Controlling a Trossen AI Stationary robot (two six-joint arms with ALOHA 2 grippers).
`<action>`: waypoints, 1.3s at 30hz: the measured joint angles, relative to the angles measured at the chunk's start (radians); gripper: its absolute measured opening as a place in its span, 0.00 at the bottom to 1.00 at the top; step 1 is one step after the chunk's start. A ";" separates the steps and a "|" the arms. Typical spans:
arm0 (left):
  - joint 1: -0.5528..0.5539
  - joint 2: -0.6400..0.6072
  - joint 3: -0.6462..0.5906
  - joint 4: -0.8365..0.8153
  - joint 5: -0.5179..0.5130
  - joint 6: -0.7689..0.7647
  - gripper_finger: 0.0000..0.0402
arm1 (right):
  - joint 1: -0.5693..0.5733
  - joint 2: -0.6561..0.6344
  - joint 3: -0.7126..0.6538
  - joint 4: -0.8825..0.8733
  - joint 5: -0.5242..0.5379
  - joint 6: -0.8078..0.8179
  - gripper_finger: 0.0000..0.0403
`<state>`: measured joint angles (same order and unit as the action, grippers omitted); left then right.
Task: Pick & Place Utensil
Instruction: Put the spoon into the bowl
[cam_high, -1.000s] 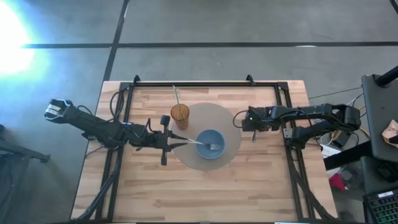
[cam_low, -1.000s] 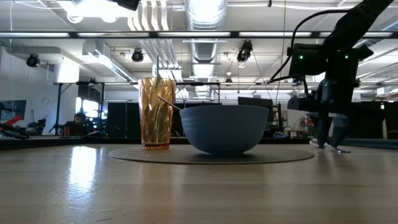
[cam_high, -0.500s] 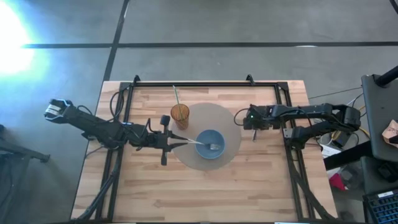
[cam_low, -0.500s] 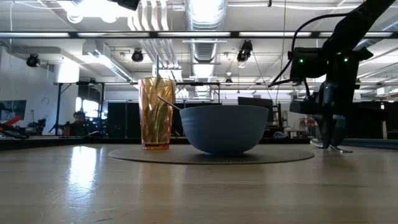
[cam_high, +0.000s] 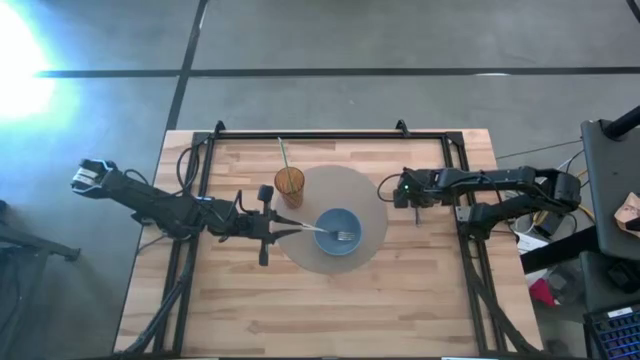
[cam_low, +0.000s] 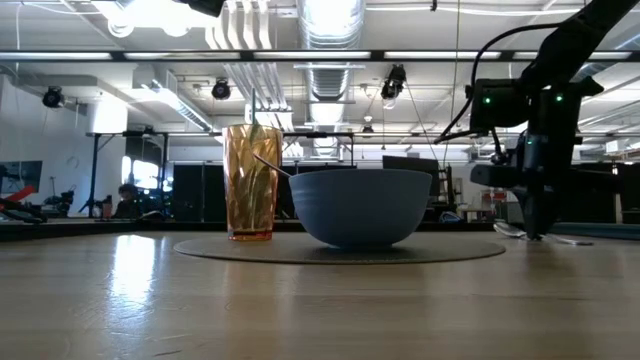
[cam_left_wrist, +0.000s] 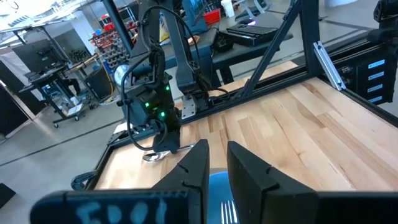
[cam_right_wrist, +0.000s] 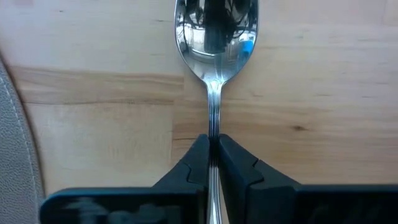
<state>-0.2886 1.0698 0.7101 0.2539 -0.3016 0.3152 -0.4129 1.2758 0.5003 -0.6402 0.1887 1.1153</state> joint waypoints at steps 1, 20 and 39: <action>0.000 0.000 0.000 0.000 0.000 0.000 0.13 | 0.000 0.000 0.001 -0.002 0.001 -0.010 0.04; 0.000 0.000 0.000 -0.002 0.000 -0.071 0.13 | 0.081 0.002 0.114 -0.144 -0.044 -0.175 0.03; 0.000 0.067 0.000 0.002 0.000 -0.379 0.13 | 0.432 -0.010 0.375 -0.307 0.025 -0.270 0.03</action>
<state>-0.2889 1.1370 0.7097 0.2563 -0.3012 -0.0637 0.0189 1.2655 0.8749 -0.9472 0.2136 0.8452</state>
